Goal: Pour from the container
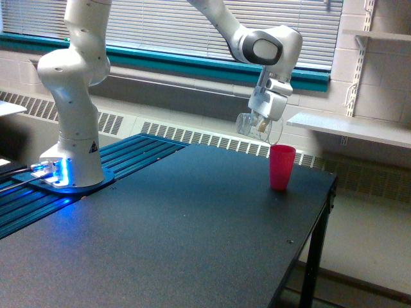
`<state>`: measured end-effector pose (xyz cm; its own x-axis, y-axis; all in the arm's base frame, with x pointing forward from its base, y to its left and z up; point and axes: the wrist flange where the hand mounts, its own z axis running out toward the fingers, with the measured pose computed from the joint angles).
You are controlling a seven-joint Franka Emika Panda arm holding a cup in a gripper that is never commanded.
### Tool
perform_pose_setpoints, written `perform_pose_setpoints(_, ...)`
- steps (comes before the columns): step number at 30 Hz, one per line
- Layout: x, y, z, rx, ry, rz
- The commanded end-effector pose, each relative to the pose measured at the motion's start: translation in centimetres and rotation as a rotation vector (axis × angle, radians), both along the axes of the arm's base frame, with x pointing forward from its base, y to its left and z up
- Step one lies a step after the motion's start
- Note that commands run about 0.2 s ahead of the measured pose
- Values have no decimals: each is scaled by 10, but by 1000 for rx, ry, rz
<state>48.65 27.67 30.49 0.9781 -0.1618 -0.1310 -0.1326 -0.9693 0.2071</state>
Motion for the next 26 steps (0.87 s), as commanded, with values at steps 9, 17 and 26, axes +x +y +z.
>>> perform_pose_setpoints(9,1,9,5,6,-12,28)
perform_pose_setpoints(17,3,8,14,-1,-50,24)
perform_pose_setpoints(26,2,4,27,-3,-108,27)
